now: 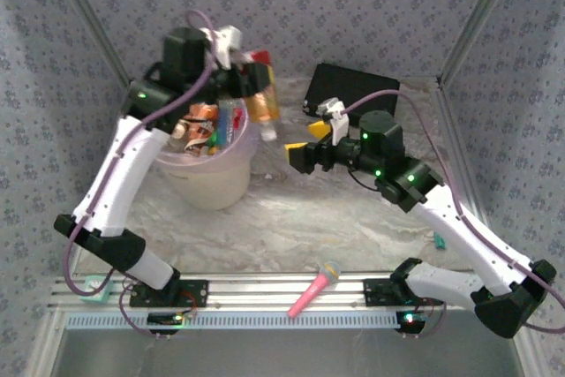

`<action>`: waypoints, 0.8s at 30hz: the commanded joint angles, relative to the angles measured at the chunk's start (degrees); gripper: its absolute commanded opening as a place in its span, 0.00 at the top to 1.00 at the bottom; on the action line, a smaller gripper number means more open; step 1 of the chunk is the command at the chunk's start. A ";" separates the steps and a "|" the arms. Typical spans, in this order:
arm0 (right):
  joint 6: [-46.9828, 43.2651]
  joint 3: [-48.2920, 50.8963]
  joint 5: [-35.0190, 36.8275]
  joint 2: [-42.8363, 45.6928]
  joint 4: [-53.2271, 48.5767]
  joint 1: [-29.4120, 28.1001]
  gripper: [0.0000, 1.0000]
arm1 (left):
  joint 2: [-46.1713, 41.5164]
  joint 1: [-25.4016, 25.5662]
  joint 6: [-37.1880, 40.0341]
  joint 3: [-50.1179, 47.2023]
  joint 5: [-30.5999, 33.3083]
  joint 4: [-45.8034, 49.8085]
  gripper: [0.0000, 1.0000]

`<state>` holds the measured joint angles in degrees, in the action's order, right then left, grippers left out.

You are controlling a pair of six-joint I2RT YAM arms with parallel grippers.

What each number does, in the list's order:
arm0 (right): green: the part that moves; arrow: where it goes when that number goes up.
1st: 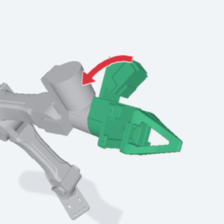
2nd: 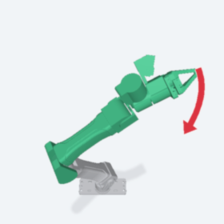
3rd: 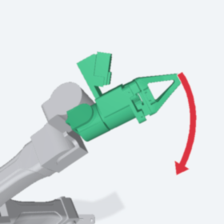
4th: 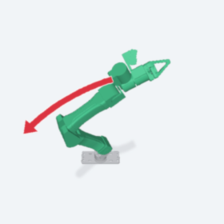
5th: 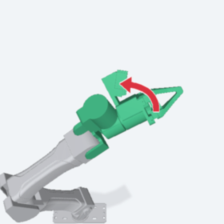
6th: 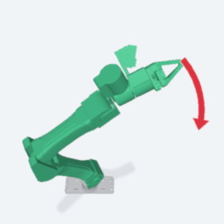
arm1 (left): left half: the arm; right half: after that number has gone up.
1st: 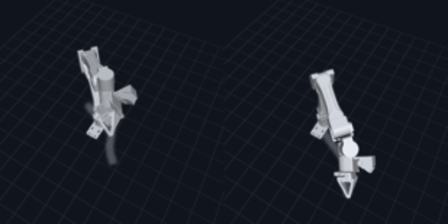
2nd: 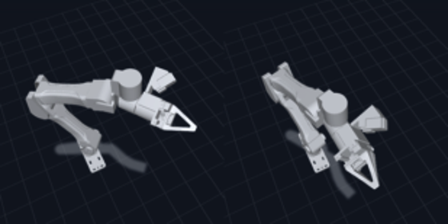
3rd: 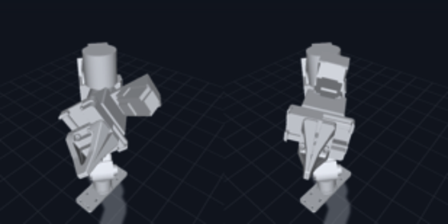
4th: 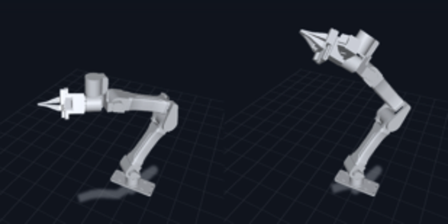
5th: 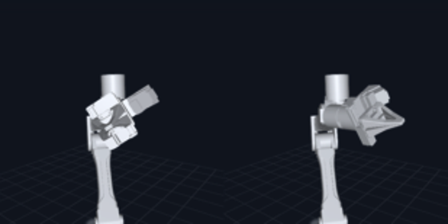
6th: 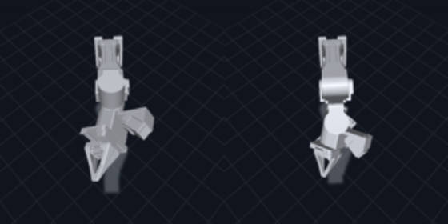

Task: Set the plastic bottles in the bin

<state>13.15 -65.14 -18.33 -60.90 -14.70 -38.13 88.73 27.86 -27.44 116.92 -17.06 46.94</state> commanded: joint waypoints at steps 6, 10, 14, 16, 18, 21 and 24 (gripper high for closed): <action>-2.03 4.21 6.80 5.12 -11.28 2.39 0.08 | 5.02 -15.48 18.22 22.72 15.41 31.17 0.61; -1.48 6.86 6.41 6.73 -11.93 3.82 0.08 | 6.20 -18.71 21.52 22.34 23.48 35.11 0.64; -1.06 8.11 5.73 7.77 -11.87 5.01 0.08 | 8.88 -20.24 23.19 22.37 27.85 38.66 0.68; -0.85 8.52 5.50 8.06 -11.63 5.46 0.08 | 10.38 -20.27 24.20 22.34 29.72 40.46 0.68; -0.69 8.74 5.41 8.32 -11.58 5.70 0.08 | 11.57 -20.28 25.13 22.15 31.91 41.78 0.68; -0.67 9.01 5.43 8.56 -11.73 6.04 0.08 | 12.08 -20.26 25.86 20.71 33.18 42.40 0.70; -0.58 9.33 5.59 8.65 -11.50 6.37 0.08 | 12.61 -20.28 25.66 19.34 32.48 43.58 0.70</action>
<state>12.19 -56.25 -12.82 -53.15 -25.58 -32.21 100.64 7.99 -4.25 138.08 12.05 86.04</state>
